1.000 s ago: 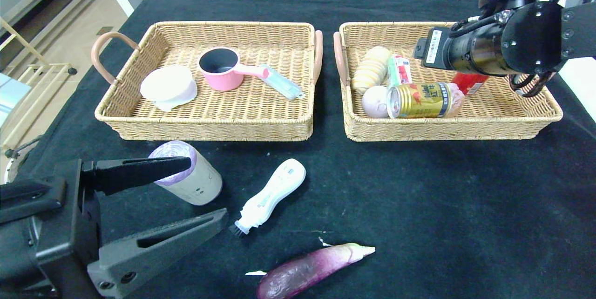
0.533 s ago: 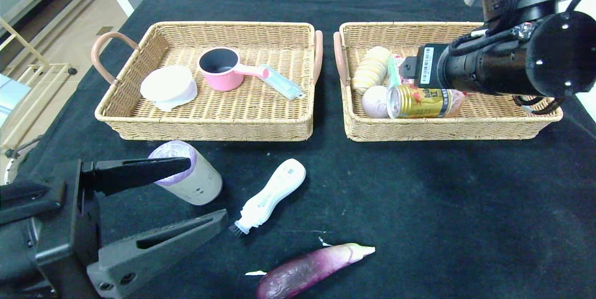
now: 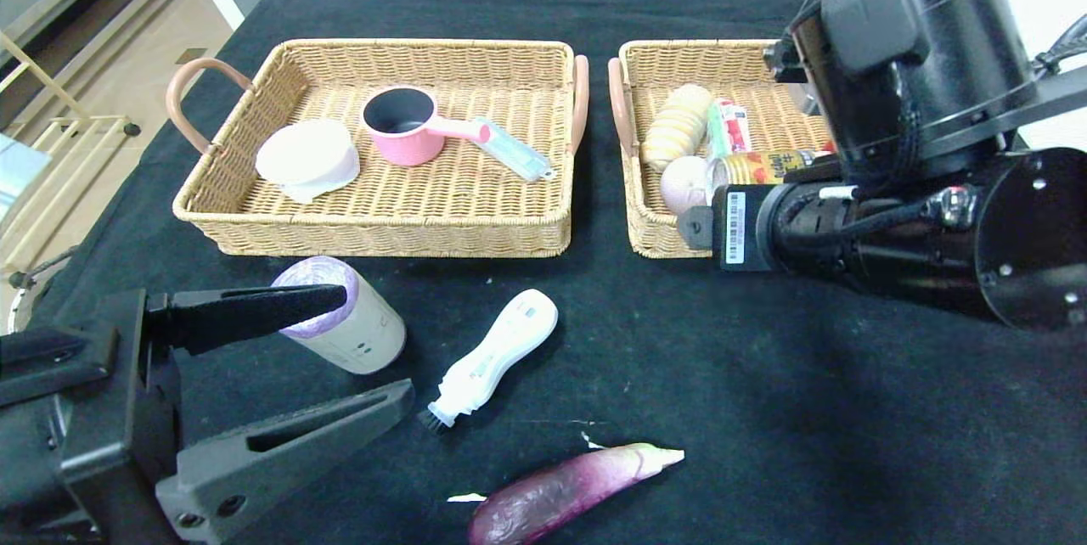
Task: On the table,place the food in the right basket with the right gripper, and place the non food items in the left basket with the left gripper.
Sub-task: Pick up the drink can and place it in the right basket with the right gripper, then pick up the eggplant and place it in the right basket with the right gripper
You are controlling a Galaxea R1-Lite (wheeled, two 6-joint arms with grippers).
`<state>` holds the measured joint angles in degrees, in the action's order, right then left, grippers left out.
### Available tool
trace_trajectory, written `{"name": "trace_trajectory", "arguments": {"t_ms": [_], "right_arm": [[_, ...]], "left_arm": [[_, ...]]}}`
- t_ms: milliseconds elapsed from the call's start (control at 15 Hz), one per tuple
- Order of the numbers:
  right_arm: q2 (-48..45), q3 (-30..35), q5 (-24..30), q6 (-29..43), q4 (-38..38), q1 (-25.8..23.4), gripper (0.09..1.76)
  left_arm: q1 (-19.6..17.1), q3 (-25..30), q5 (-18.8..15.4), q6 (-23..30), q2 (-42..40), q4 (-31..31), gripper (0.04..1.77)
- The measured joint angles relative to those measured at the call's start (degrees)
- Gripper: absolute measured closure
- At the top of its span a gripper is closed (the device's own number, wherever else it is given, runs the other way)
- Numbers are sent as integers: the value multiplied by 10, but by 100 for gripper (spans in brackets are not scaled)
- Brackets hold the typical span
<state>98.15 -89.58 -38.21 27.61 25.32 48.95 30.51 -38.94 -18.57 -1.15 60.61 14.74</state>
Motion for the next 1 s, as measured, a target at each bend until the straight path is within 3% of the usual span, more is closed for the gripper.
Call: {"name": "trace_trajectory", "arguments": {"t_ms": [267, 467, 1000], "right_arm": [[1, 5, 14, 98, 78, 37, 15], [5, 4, 65, 179, 118, 61, 15], [47, 0, 144, 287, 138, 103, 15]], "left_arm": [[1, 1, 0, 0, 2, 0, 9], [0, 1, 0, -2, 3, -1, 9], [0, 4, 0, -10, 2, 0, 9]]}}
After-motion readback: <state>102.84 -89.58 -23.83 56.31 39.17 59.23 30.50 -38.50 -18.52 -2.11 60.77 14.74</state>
